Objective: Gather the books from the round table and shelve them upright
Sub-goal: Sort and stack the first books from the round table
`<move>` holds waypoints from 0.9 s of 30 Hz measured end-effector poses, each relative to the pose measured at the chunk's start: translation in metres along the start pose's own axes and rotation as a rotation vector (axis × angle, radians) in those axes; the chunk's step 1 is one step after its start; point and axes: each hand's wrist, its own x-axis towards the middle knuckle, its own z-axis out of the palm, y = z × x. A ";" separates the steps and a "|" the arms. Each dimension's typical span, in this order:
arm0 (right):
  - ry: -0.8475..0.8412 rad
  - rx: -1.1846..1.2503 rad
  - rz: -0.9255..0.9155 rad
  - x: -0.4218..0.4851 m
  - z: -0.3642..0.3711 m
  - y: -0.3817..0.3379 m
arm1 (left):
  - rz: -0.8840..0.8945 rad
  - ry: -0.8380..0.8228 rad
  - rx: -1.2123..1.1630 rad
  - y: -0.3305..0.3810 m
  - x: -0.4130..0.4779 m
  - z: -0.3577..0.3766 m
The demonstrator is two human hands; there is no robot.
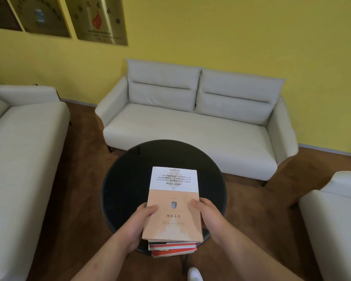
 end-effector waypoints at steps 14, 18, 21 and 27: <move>-0.262 0.425 0.241 0.026 -0.030 0.005 | -0.016 -0.123 -0.088 -0.006 0.016 0.029; -0.261 0.328 0.272 0.032 -0.037 0.001 | 0.011 -0.113 -0.073 -0.013 0.019 0.028; -0.263 0.322 0.302 0.038 -0.045 -0.002 | 0.012 -0.080 -0.090 -0.018 0.022 0.028; -0.298 0.220 0.372 0.050 -0.048 -0.003 | 0.004 0.030 -0.145 -0.026 0.037 0.027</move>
